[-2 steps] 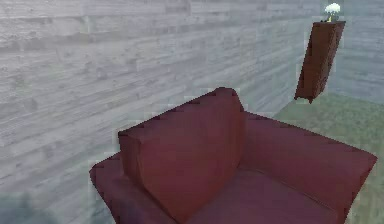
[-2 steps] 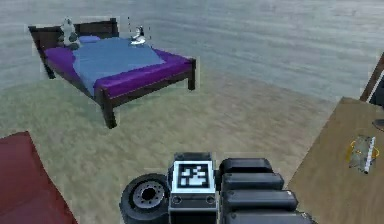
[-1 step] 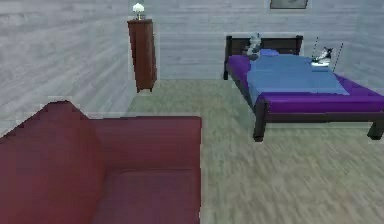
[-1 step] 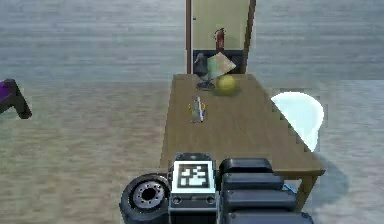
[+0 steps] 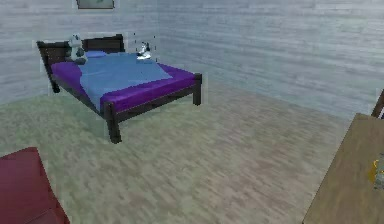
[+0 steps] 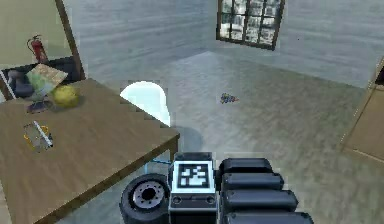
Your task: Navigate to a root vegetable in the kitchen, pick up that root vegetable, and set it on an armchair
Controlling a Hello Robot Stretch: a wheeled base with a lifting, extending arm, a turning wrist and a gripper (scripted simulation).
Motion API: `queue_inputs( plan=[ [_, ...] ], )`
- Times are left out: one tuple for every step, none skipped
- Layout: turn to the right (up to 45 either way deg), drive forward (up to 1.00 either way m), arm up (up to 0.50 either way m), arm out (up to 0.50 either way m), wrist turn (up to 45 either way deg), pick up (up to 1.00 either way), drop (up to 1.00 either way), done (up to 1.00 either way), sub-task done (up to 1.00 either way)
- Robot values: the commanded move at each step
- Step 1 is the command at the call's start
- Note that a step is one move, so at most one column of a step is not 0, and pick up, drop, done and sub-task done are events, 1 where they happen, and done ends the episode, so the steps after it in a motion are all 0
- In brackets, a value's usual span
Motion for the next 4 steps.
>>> queue_inputs(
  plan=[
    [27.0, 0.00, 0.00, 0.00, 0.0, 0.00, 0.00, 0.00, 0.00],
    [-45.0, 0.00, 0.00, 0.00, 0.0, 0.00, 0.00, 0.00, 0.00],
    [-45.0, 0.00, 0.00, 0.00, 0.0, 0.00, 0.00, 0.00, 0.00],
    [-45.0, 0.00, 0.00, 0.00, 0.0, 0.00, 0.00, 0.00, 0.00]
  ],
)
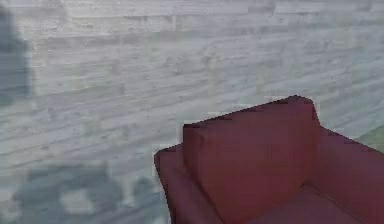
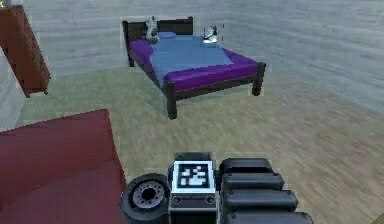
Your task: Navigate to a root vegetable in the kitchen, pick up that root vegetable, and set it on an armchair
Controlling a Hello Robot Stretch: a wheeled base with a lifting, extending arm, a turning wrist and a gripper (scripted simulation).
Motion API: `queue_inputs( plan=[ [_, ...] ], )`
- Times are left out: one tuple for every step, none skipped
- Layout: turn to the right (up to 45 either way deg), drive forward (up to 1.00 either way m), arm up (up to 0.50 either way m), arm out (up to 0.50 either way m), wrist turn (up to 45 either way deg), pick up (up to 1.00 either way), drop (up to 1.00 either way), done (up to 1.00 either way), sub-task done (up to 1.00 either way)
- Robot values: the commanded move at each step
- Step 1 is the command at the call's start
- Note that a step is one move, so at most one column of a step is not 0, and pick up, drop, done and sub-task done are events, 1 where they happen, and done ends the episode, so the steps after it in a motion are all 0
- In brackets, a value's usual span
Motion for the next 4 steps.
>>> queue_inputs(
  plan=[
    [-21.0, 0.00, 0.00, 0.00, 0.0, 0.00, 0.00, 0.00, 0.00],
    [0.0, 0.00, 0.00, 0.48, 0.0, 0.00, 0.00, 0.00, 0.00],
    [0.0, 0.00, 0.00, 0.00, 39.0, 0.00, 0.00, 0.00, 0.00],
    [0.0, 0.00, -0.30, 0.00, 0.0, 0.00, 0.00, 0.00, 0.00]
  ],
)
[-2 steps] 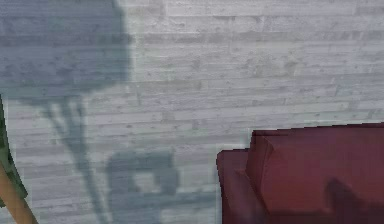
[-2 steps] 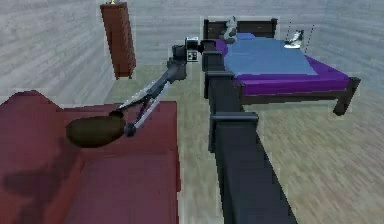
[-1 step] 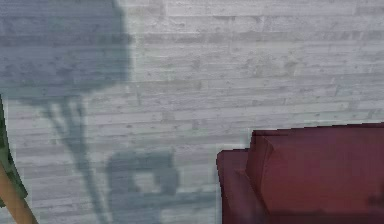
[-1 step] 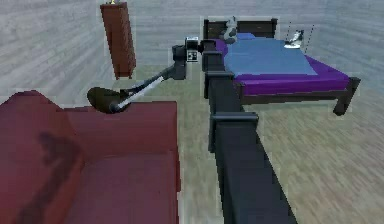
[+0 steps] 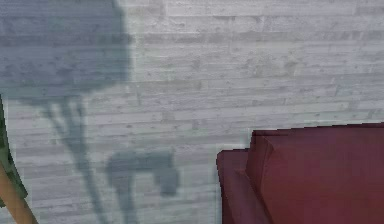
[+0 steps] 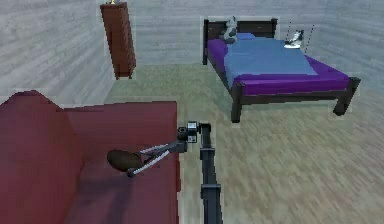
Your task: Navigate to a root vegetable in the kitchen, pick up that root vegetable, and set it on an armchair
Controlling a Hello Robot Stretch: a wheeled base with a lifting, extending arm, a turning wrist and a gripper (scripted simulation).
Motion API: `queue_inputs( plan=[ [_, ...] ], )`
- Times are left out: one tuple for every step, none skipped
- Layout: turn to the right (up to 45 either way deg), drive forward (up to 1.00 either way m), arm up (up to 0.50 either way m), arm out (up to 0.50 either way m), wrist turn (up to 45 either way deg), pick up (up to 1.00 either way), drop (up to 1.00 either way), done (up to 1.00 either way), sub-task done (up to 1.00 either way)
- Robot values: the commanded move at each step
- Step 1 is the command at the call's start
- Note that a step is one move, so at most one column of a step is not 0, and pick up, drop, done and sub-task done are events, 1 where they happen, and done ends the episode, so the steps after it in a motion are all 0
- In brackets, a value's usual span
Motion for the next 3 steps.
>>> queue_inputs(
  plan=[
    [0.0, 0.00, -0.32, 0.00, 0.0, 0.00, 0.00, 0.00, 0.00],
    [0.0, 0.00, 0.00, 0.00, 0.0, 0.00, 1.00, 0.00, 0.00],
    [0.0, 0.00, 0.10, 0.00, 0.0, 0.00, 0.00, 0.00, 0.00]
  ],
)
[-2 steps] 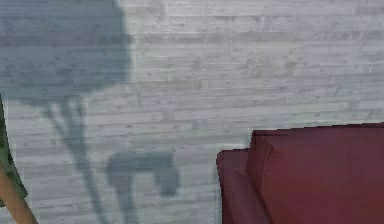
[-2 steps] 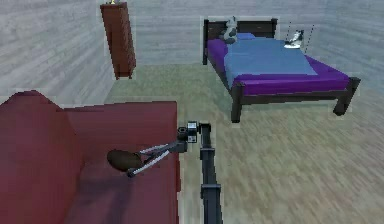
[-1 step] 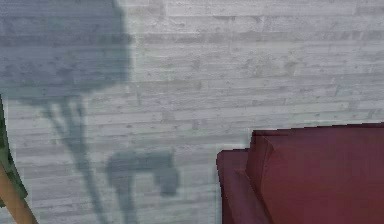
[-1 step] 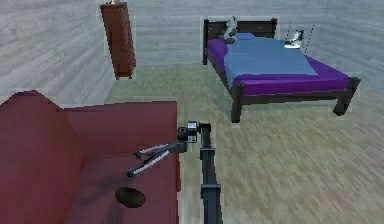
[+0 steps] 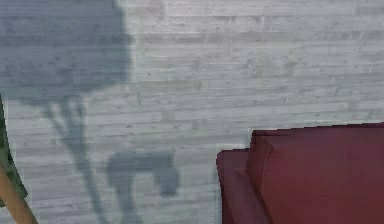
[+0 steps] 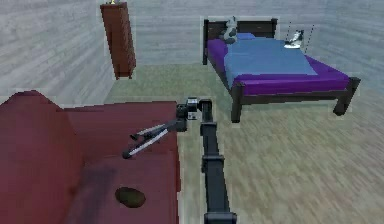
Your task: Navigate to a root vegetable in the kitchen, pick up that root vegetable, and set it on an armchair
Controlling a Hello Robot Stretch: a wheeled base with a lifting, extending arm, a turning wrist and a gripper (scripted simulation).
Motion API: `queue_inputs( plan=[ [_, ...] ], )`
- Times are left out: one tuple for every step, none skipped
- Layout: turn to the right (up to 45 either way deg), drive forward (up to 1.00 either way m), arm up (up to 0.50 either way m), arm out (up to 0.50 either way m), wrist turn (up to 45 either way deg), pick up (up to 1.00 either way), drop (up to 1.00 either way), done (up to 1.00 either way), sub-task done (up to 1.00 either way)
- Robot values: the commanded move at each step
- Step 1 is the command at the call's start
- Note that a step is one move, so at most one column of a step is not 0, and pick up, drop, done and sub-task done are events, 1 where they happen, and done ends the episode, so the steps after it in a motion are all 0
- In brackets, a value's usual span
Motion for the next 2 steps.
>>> queue_inputs(
  plan=[
    [0.0, 0.00, 0.00, -0.08, 0.0, 0.00, 0.00, 0.00, 0.00],
    [0.0, 0.00, 0.00, 0.00, 0.0, 0.00, 0.00, 1.00, 0.00]
  ],
)
